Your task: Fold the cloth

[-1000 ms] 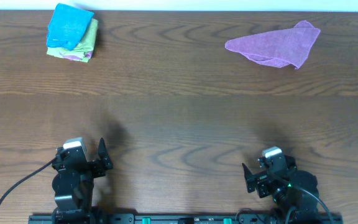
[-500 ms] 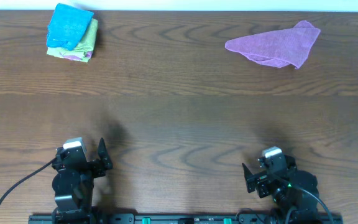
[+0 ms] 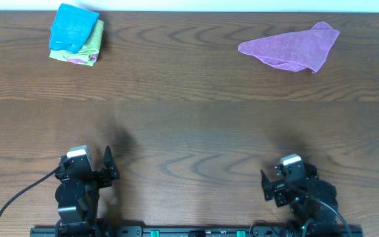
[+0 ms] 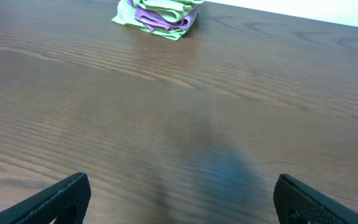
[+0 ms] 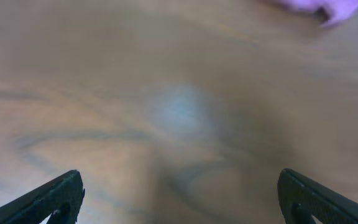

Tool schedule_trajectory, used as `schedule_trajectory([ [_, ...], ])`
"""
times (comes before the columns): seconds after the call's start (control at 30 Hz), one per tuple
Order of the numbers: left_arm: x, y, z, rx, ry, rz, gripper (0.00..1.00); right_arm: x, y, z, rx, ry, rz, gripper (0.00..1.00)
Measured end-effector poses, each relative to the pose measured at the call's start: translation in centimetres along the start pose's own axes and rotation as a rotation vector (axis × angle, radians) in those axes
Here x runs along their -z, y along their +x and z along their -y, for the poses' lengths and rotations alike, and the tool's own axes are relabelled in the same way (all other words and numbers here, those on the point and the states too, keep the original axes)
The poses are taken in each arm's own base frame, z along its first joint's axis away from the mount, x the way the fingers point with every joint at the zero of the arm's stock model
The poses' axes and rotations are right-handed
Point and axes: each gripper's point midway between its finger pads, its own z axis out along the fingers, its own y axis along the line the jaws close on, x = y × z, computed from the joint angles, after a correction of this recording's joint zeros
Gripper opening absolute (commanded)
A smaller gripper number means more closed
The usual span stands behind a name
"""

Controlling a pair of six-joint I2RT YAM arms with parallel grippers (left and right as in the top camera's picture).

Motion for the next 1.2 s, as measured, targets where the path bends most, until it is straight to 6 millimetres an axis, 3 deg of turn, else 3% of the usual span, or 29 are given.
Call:
schedule_trajectory([
  [0.17,0.0,0.0,0.0,0.000,0.000,0.000,0.95,0.7,-5.8,2.2,0.038,0.108,0.236,0.99],
  [0.23,0.0,0.0,0.0,0.000,0.000,0.000,0.95,1.1,-7.2,2.5,-0.002,0.115,0.297,0.99],
  [0.37,0.0,0.0,0.0,0.000,0.000,0.000,0.95,1.7,-8.9,2.9,-0.120,0.112,0.380,0.99],
  [0.5,0.0,0.0,0.0,0.000,0.000,0.000,0.95,2.7,-10.8,4.6,-0.203,0.180,0.471,0.99],
  [0.6,0.0,0.0,0.0,0.000,0.000,0.000,0.95,2.4,-11.6,5.9,-0.253,0.237,0.484,0.99],
  [0.8,0.0,0.0,0.0,0.000,0.000,-0.001,0.95,-1.0,-12.3,7.9,-0.293,0.310,0.435,0.99],
  [1.03,0.0,0.0,0.0,0.000,0.000,0.000,0.95,-7.6,-10.3,11.3,-0.373,0.390,0.230,0.99],
  [1.2,0.0,0.0,0.0,0.000,0.000,0.000,0.95,-11.7,-12.9,14.7,-0.414,0.425,0.175,0.99],
])
